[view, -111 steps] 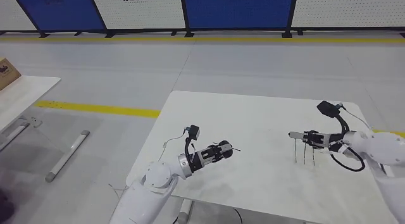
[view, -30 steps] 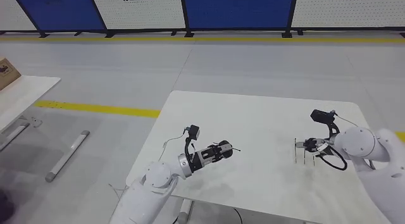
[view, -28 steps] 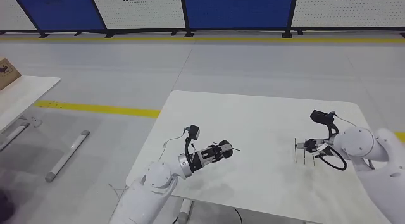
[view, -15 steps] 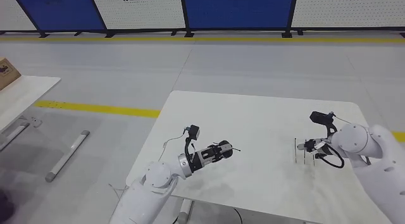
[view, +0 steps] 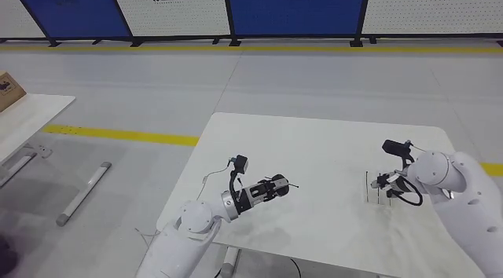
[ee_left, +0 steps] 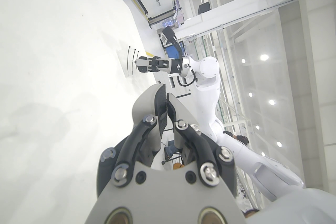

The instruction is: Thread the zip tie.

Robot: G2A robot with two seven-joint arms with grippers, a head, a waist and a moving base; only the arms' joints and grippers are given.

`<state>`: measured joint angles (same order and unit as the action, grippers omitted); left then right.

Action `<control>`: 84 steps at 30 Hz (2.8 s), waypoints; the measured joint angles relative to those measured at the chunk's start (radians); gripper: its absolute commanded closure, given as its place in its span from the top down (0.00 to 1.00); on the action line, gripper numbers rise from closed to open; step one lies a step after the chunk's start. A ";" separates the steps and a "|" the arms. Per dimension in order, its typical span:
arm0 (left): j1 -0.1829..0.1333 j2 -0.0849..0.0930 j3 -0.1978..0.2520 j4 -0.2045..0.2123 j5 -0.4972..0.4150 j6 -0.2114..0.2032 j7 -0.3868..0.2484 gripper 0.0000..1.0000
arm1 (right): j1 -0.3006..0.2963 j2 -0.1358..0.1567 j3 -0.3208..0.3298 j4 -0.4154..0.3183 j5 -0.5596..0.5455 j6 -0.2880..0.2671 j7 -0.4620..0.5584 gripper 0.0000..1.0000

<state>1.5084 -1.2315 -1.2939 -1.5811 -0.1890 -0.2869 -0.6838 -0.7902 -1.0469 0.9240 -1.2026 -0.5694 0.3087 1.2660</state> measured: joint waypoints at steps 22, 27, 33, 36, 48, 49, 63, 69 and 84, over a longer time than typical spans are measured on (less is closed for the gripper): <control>0.000 0.000 0.000 0.000 0.000 0.000 0.000 0.00 | 0.063 -0.043 -0.068 0.115 -0.007 0.000 0.004 0.25; 0.000 0.000 0.000 0.000 0.000 0.000 0.000 0.00 | 0.078 -0.054 -0.083 0.143 -0.008 -0.002 0.005 0.23; 0.000 0.000 0.000 0.000 0.000 0.000 0.000 0.00 | 0.096 -0.066 -0.096 0.175 -0.009 -0.003 0.005 0.22; 0.000 0.000 0.000 0.000 0.000 0.000 0.000 0.00 | 0.103 -0.071 -0.103 0.187 -0.011 -0.003 0.006 0.22; 0.000 0.000 0.000 0.000 0.000 0.000 0.000 0.00 | 0.118 -0.090 -0.126 0.216 -0.028 -0.001 0.014 0.12; 0.000 0.000 0.000 0.000 0.000 0.000 0.000 0.00 | 0.118 -0.090 -0.126 0.217 -0.030 -0.001 0.014 0.11; 0.000 0.000 0.000 0.000 0.000 0.000 0.000 0.00 | 0.110 -0.094 -0.113 0.207 -0.043 -0.005 0.014 0.00; 0.000 0.000 0.000 0.000 0.000 0.000 0.000 0.00 | 0.054 -0.066 -0.064 0.105 -0.083 0.010 0.012 0.00; 0.000 0.000 0.000 0.000 0.000 0.000 0.000 0.00 | -0.295 0.030 0.274 -0.394 -0.115 0.031 -0.092 0.00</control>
<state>1.5084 -1.2315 -1.2939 -1.5811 -0.1890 -0.2869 -0.6838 -1.0853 -1.0170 1.1981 -1.5963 -0.6842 0.3398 1.1743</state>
